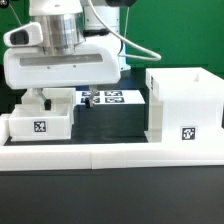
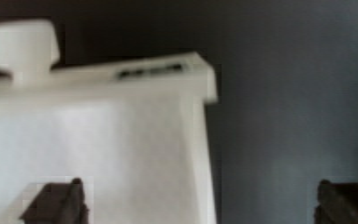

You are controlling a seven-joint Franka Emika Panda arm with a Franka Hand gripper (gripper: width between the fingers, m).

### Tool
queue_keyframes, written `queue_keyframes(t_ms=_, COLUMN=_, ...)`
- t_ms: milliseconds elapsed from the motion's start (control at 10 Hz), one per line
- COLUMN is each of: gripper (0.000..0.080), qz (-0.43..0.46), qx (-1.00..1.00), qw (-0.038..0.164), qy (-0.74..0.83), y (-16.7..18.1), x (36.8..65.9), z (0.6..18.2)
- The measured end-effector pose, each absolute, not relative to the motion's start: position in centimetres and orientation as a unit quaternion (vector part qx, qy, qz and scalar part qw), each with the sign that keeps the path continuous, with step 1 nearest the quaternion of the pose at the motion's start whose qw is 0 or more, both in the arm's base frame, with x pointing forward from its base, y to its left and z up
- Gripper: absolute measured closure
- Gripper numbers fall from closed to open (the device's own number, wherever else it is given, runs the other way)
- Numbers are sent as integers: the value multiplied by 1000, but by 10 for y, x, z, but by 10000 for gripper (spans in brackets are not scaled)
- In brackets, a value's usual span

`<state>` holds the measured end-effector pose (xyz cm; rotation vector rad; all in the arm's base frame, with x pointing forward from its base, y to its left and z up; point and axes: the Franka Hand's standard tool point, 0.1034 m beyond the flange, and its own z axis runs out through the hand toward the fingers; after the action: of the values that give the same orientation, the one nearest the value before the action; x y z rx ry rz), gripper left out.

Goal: Assemble drawer

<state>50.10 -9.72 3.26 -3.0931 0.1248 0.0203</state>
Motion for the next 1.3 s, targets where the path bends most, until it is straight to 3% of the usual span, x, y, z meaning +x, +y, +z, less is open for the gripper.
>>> queue_keyframes(t_ms=400, gripper=151, qz=-8, qx=-1000, qw=6, qy=10, y=-97, x=499, z=11)
queue_keyframes(t_ms=800, gripper=151, qz=-14, qx=-1000, qw=4, qy=4, y=-92, x=502, z=7)
queue_keyframes(t_ms=1000, gripper=410, qz=-14, qx=-1000, qw=4, qy=4, y=-92, x=502, z=7)
queue_keyframes(t_ms=1100, gripper=410, qz=-14, qx=-1000, qw=4, qy=4, y=-92, x=502, z=7)
queue_keyframes(t_ms=1200, gripper=610, qz=-14, qx=-1000, qw=4, qy=4, y=-92, x=502, z=7)
queue_keyframes(t_ms=1300, gripper=738, qz=-14, qx=-1000, qw=4, qy=4, y=-93, x=502, z=7)
